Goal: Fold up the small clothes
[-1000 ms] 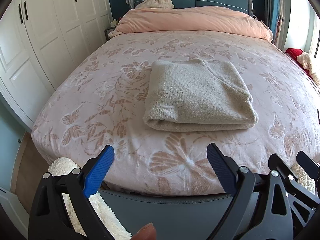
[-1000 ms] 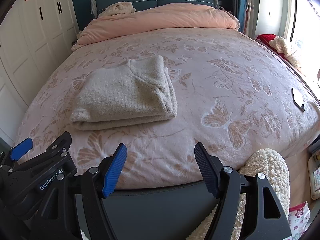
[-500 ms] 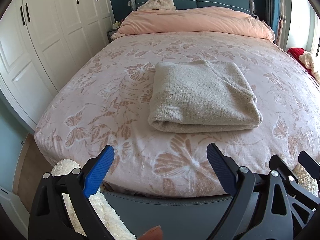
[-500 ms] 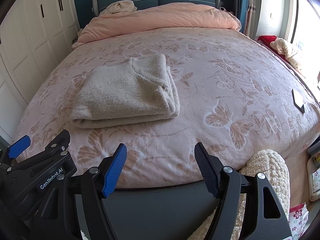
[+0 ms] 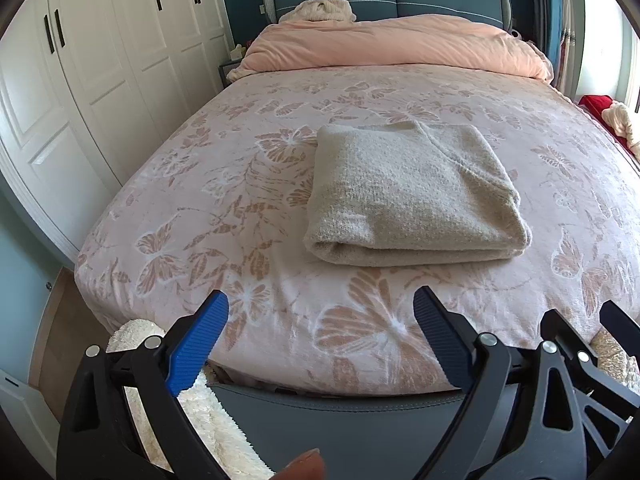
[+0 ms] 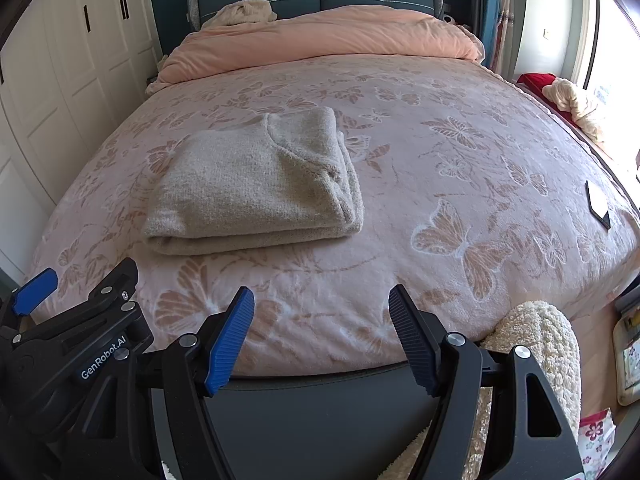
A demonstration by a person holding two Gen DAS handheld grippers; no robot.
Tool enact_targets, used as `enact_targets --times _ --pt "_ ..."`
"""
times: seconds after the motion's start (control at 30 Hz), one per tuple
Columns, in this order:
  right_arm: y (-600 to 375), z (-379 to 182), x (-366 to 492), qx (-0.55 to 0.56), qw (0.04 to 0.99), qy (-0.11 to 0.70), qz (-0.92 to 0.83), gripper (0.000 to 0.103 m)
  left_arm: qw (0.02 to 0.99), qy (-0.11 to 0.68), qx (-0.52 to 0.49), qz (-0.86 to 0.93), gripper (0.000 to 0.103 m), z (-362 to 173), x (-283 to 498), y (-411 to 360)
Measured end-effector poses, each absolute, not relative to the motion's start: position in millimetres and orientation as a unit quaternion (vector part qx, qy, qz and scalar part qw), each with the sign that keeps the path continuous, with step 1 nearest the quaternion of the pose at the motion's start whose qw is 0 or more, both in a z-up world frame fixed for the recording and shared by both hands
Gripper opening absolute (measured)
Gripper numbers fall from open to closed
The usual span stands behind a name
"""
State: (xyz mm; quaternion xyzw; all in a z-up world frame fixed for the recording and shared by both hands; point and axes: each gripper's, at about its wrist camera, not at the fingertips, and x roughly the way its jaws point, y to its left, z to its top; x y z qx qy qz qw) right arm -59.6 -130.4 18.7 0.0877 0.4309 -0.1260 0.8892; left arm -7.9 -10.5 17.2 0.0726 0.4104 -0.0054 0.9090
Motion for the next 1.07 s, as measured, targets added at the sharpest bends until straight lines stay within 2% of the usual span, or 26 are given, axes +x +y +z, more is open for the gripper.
enact_targets --times 0.77,1.07 --pt "-130.7 19.1 -58.0 0.086 0.889 0.431 -0.13 0.069 0.912 0.404 0.07 -0.001 0.091 18.6 -8.3 -10.1" --pt "-129.6 18.2 -59.4 0.086 0.888 0.433 -0.131 0.066 0.912 0.403 0.074 -0.001 0.088 16.3 -10.9 -13.4"
